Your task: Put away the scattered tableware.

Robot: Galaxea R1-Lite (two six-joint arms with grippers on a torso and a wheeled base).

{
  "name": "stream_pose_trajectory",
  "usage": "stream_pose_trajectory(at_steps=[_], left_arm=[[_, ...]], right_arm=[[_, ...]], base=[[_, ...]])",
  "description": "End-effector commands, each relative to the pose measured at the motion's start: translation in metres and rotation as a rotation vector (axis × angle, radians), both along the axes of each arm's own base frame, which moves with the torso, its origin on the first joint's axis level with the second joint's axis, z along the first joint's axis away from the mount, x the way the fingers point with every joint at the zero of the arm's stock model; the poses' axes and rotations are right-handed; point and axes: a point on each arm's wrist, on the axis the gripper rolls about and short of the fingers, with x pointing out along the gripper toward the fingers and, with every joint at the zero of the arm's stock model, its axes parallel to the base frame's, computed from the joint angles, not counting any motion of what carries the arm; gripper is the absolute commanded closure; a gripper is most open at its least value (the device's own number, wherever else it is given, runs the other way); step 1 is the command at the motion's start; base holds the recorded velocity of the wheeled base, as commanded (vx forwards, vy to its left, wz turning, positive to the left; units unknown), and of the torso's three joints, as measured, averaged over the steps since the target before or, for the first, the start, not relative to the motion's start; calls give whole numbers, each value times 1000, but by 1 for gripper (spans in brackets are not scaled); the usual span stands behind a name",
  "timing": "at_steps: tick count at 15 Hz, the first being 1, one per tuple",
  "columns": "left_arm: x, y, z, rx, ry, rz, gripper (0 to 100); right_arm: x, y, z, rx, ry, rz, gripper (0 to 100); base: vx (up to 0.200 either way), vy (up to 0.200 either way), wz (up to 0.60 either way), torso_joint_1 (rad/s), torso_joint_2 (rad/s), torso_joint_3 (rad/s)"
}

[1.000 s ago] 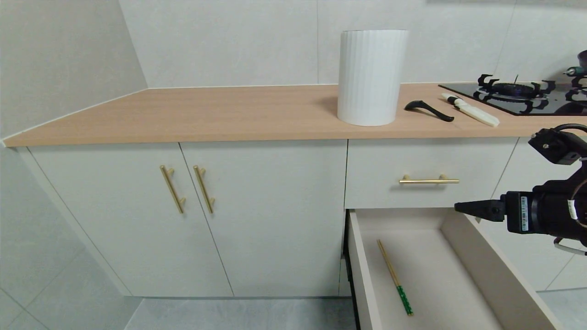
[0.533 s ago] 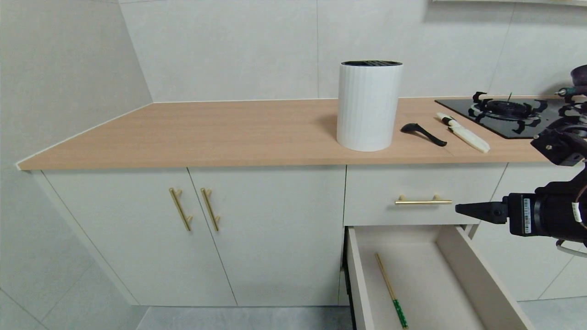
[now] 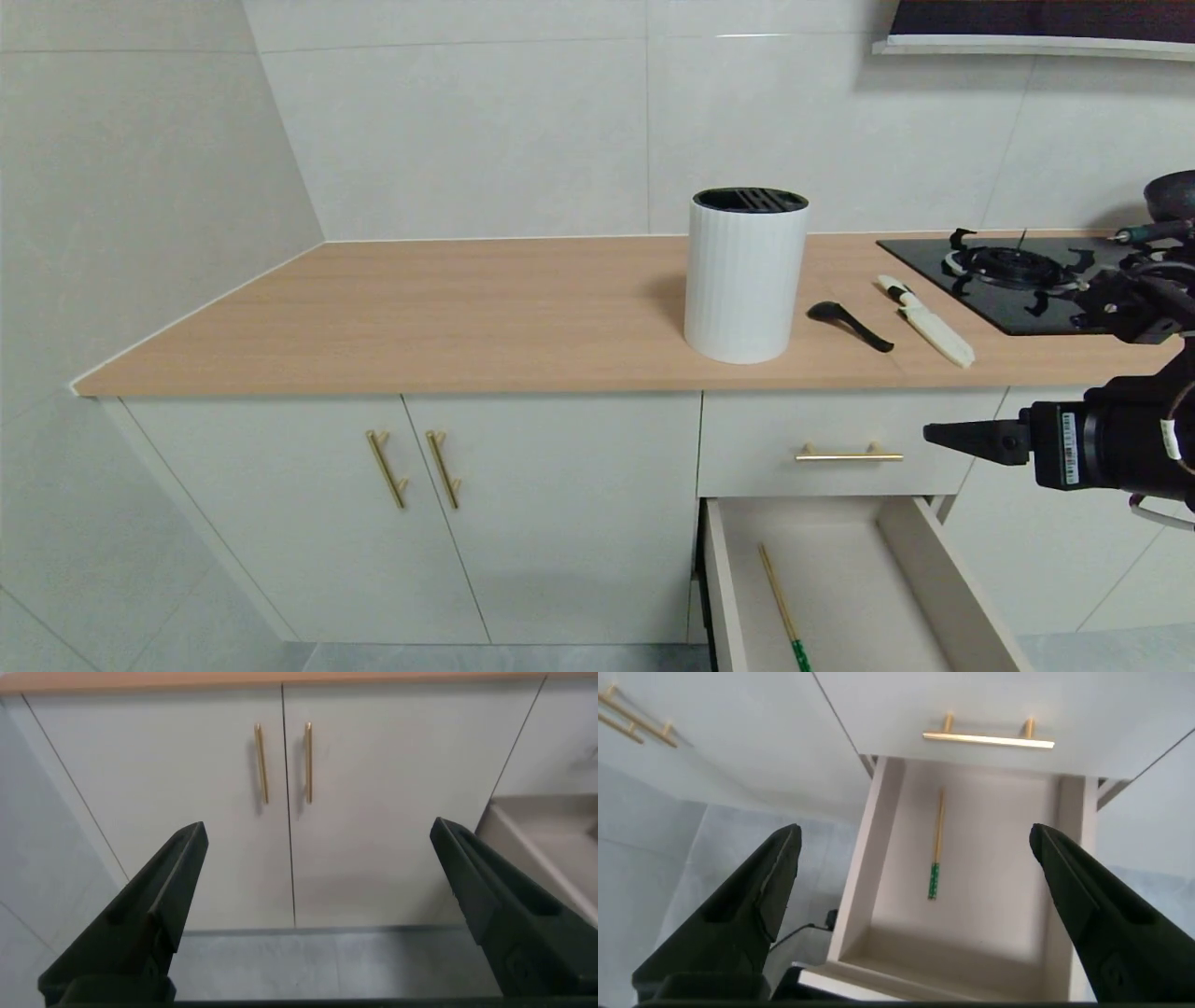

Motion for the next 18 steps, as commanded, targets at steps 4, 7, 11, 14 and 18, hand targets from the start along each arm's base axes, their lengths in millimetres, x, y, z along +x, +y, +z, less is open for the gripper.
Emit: stream_pose_trajectory(at_steps=[4,7,11,14,18], left_arm=[[0,0,0,0,2,0,0],[0,0,0,0,2,0,0],[0,0,0,0,2,0,0],[0,0,0,0,2,0,0],[0,0,0,0,2,0,0]], right_arm=[[2,1,-5,-12,16,8,0],[12,4,-9,-10,2,6,0],[104,-13,-20,-49,-184,-94,0],[165,-39,-31,-74,-208,-84,0],[209,-49,-47,-101,-213,17,0]], base=[[0,0,0,200,-465,-271],[0,0,0,66,-136,-80],[0,0,0,0,0,0],[0,0,0,0,0,0],[0,0,0,0,0,0]])
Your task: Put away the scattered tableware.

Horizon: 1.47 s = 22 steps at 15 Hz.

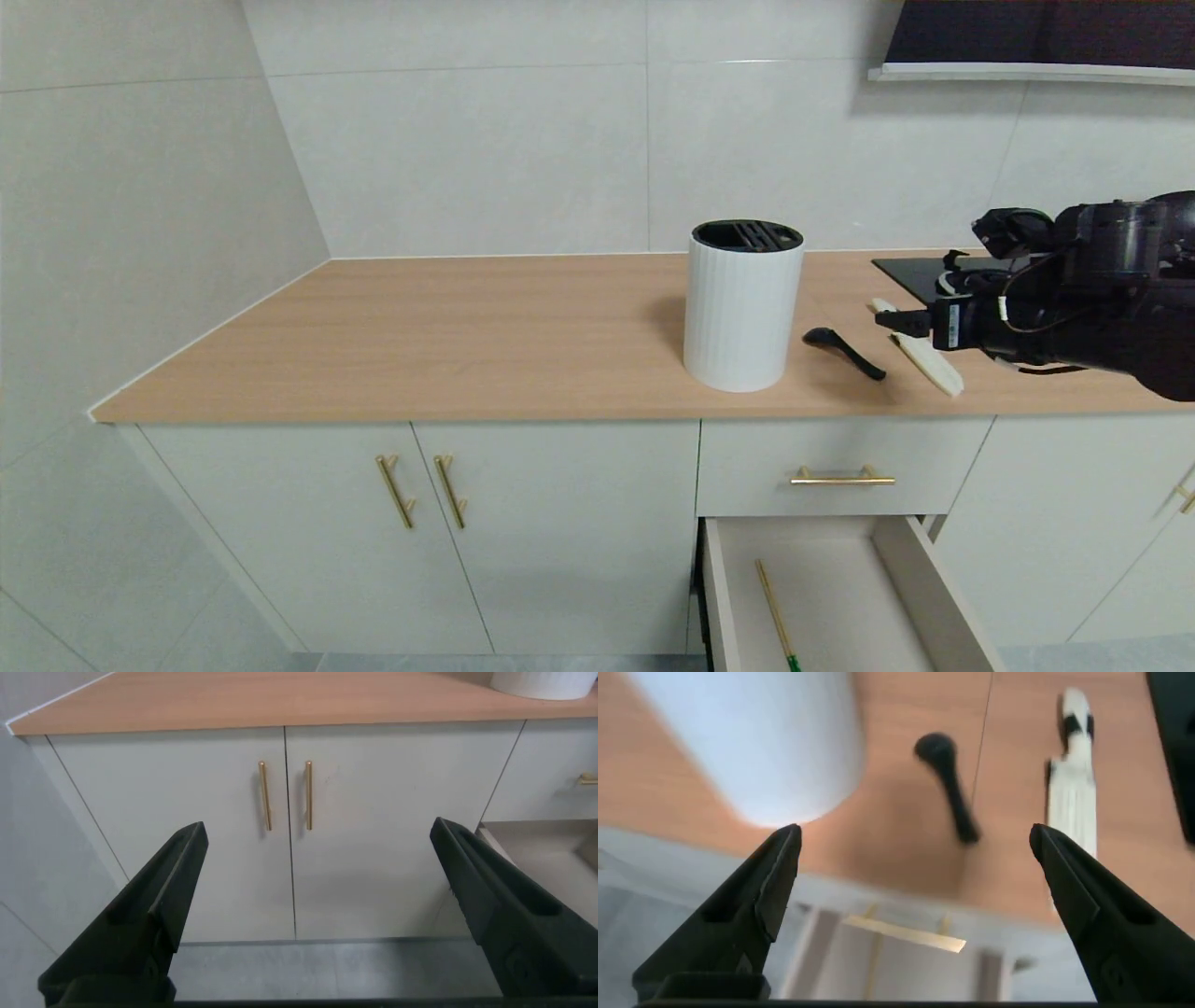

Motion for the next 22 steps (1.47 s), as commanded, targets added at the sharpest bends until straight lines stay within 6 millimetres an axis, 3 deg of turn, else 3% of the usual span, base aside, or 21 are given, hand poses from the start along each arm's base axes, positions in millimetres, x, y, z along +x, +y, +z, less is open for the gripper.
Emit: stream_pose_trajectory(at_steps=[1,3,12,20,21,22], left_arm=[[0,0,0,0,1,0,0],[0,0,0,0,1,0,0],[0,0,0,0,1,0,0],[0,0,0,0,1,0,0],[0,0,0,0,1,0,0],[0,0,0,0,1,0,0]], right_arm=[[46,-5,-35,-19,62,6,0],[66,-6,-49,-26,83,7,0],[90,-5,-90,-38,143,31,0],[99,-5,-104,-40,157,28,0],[100,-5,-107,-43,161,19,100],[100,-5,-108,-43,163,20,100]], base=[[0,0,0,0,0,0],[0,0,0,0,0,0],[0,0,0,0,0,0],[0,0,0,0,0,0],[0,0,0,0,0,0],[0,0,0,0,0,0]])
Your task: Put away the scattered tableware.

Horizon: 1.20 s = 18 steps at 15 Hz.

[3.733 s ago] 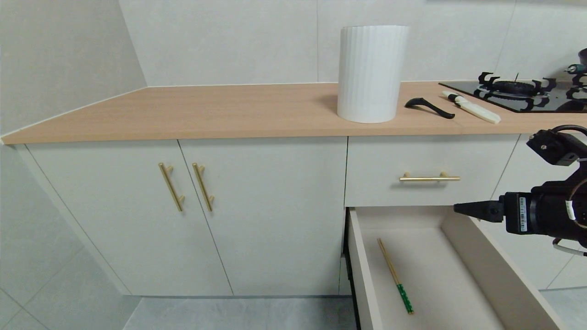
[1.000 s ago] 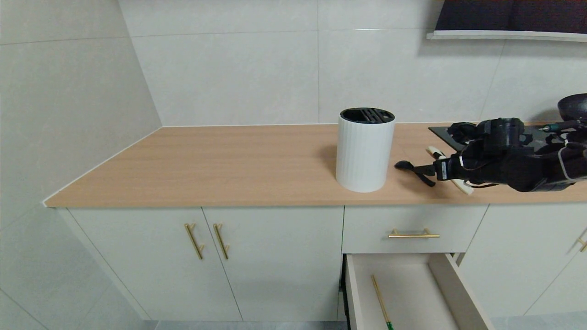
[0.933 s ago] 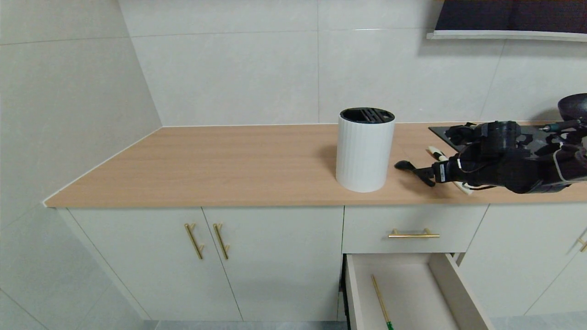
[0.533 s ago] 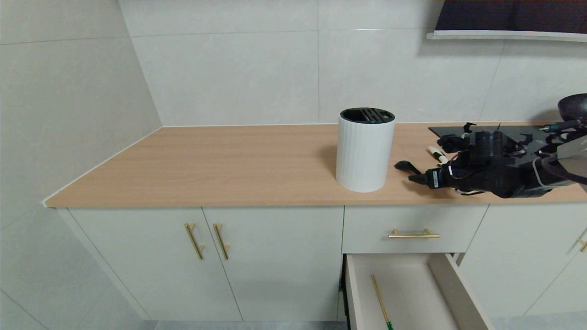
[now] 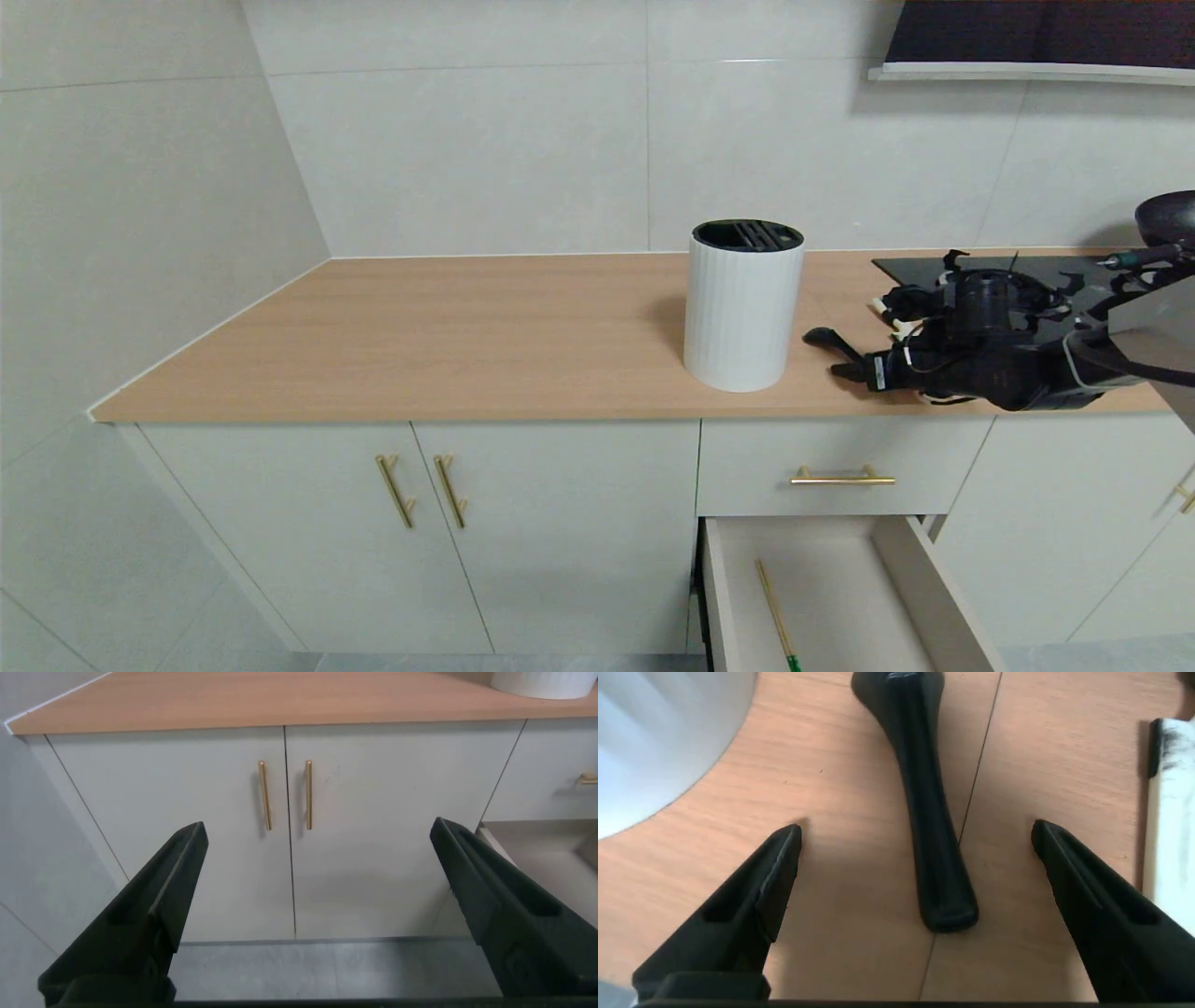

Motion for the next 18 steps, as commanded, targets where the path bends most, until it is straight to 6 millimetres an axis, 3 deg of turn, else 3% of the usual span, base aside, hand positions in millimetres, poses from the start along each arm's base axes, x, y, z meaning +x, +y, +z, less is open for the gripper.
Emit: stream_pose_trajectory(at_steps=[1,10,13,15,18], left_arm=[[0,0,0,0,2,0,0],[0,0,0,0,2,0,0],[0,0,0,0,2,0,0],[0,0,0,0,2,0,0],[0,0,0,0,2,0,0]], right_arm=[[1,1,-4,0,11,2,100],[0,3,2,-18,9,-31,100],[-25,16,31,-34,103,-153,100],[-57,24,55,68,150,-206,100],[-105,20,74,91,171,-228,100]], base=[[0,0,0,0,0,0],[0,0,0,0,0,0],[0,0,0,0,0,0],[0,0,0,0,0,0],[0,0,0,0,0,0]])
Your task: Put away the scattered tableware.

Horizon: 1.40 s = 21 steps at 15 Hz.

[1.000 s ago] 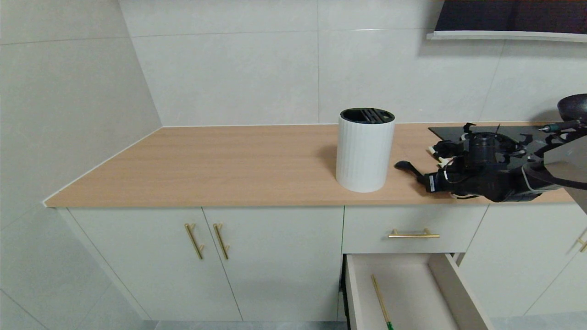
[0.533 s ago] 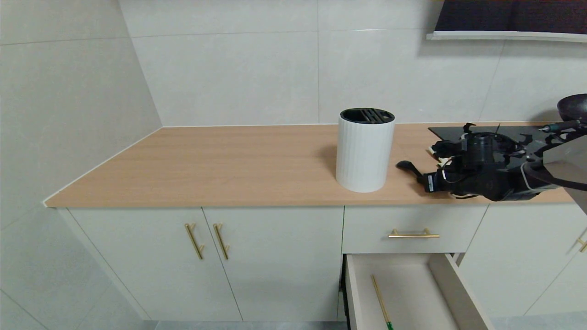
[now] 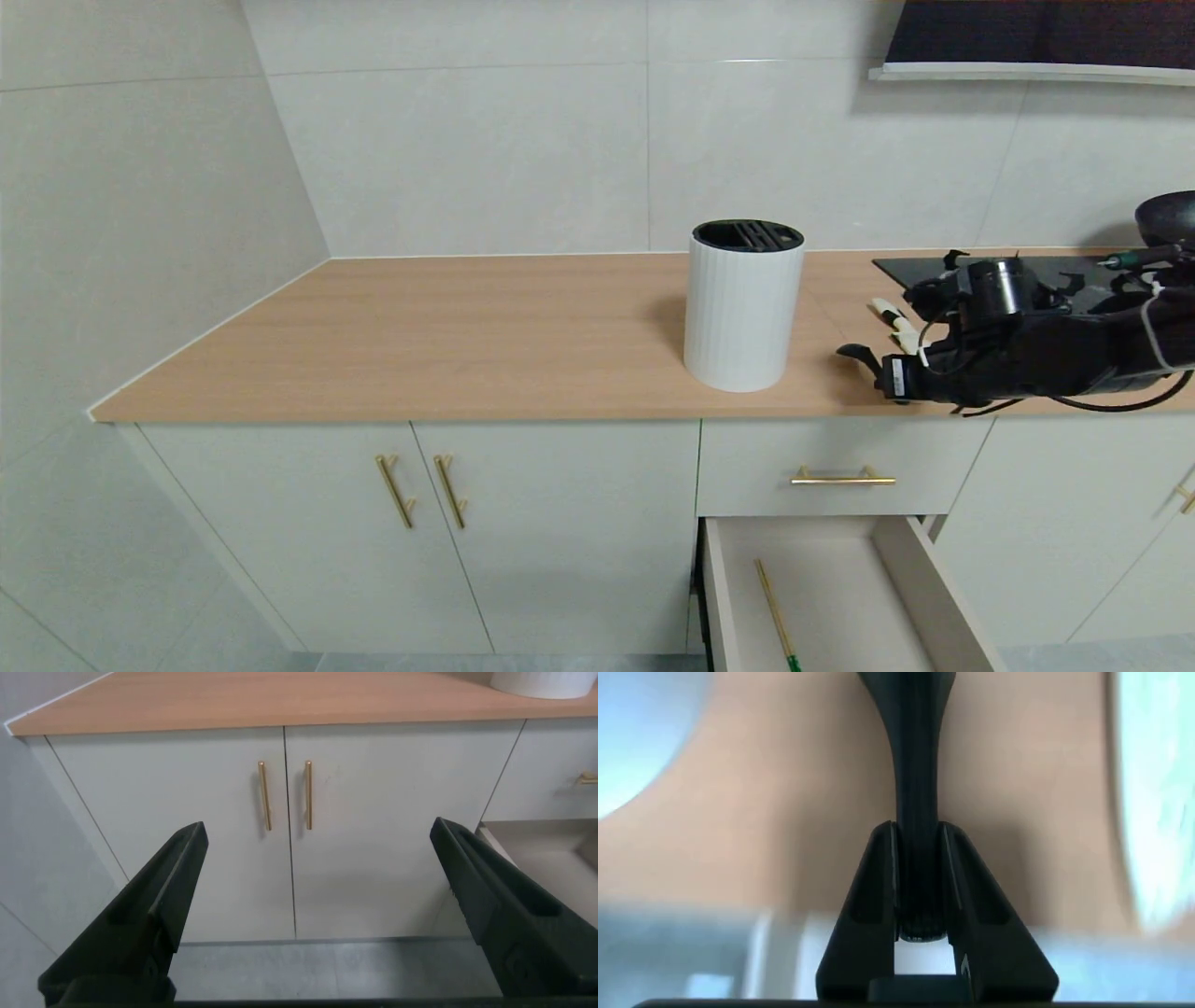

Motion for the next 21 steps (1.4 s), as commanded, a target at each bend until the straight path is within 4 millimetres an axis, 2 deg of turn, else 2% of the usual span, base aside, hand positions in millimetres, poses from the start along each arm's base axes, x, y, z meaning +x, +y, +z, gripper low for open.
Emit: stream_pose_trajectory(at_steps=[1,4,6,7,8,9,14,21], left_arm=[[0,0,0,0,1,0,0],[0,0,0,0,1,0,0],[0,0,0,0,1,0,0],[0,0,0,0,1,0,0],[0,0,0,0,1,0,0],[0,0,0,0,1,0,0],[0,0,0,0,1,0,0],[0,0,0,0,1,0,0]], right_arm=[[-66,-3,40,46,-43,-25,100],[-118,-5,55,57,-68,-22,100],[-149,-5,56,83,-60,-27,100],[-155,-5,54,82,-44,-23,100],[-174,-5,49,84,6,-2,100],[-182,-4,46,97,32,29,100],[-195,6,39,97,56,141,100],[-189,10,31,95,94,155,100]], base=[[0,0,0,0,0,0],[0,0,0,0,0,0],[0,0,0,0,0,0],[0,0,0,0,0,0],[0,0,0,0,0,0],[0,0,0,0,0,0],[0,0,0,0,0,0],[0,0,0,0,0,0]])
